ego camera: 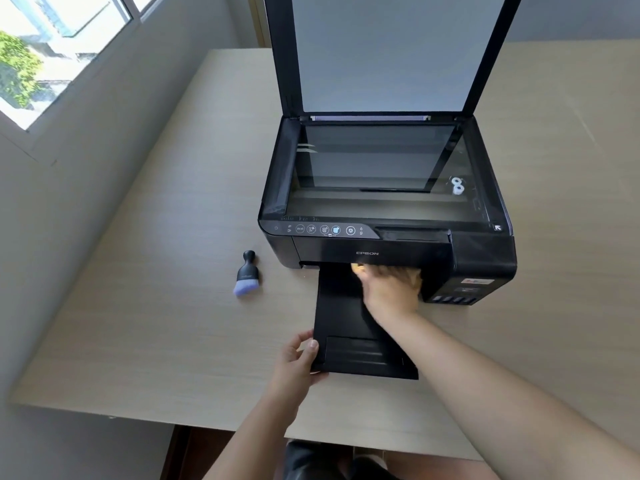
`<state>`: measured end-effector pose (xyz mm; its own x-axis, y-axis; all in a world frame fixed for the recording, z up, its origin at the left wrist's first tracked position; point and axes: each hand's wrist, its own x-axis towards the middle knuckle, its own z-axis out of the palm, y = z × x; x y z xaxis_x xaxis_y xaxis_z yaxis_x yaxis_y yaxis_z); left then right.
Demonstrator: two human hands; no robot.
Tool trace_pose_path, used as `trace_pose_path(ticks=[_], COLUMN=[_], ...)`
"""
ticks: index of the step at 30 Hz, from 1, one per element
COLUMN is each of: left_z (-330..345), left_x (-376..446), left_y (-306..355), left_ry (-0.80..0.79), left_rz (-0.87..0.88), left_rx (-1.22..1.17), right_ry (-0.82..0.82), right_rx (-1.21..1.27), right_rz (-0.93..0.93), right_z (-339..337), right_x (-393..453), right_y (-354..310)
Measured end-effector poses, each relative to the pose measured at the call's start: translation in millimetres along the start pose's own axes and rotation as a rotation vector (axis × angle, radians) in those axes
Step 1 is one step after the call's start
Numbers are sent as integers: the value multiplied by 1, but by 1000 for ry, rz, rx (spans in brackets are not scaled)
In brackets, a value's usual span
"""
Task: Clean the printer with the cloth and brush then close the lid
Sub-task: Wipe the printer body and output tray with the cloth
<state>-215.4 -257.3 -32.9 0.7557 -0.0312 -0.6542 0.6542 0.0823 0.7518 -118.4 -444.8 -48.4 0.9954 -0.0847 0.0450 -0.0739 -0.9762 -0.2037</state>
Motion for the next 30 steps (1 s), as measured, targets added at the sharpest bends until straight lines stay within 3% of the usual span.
trace_pose_path(ticks=[7, 9, 12, 18, 21, 26, 30], left_z=[0, -1, -1, -2, -2, -3, -3], left_x=[-1, -1, -2, 0, 2, 2, 0], left_y=[1, 1, 3, 2, 2, 1, 3], left_ry=[-11, -13, -27, -33, -19, -27, -48], left_rz=[7, 1, 9, 3, -9, -1, 2], left_rx=[7, 10, 11, 11, 8, 28, 37], right_ry=[-49, -88, 10, -51, -128, -149, -288], right_rx=[8, -55, -70, 27, 66, 32, 83], right_rz=[368, 404, 379, 95, 51, -197, -401], right_z=[0, 2, 14, 11, 8, 2, -17], right_x=[-1, 3, 7, 6, 11, 13, 19], right_y=[0, -14, -26, -86, -101, -61, -18])
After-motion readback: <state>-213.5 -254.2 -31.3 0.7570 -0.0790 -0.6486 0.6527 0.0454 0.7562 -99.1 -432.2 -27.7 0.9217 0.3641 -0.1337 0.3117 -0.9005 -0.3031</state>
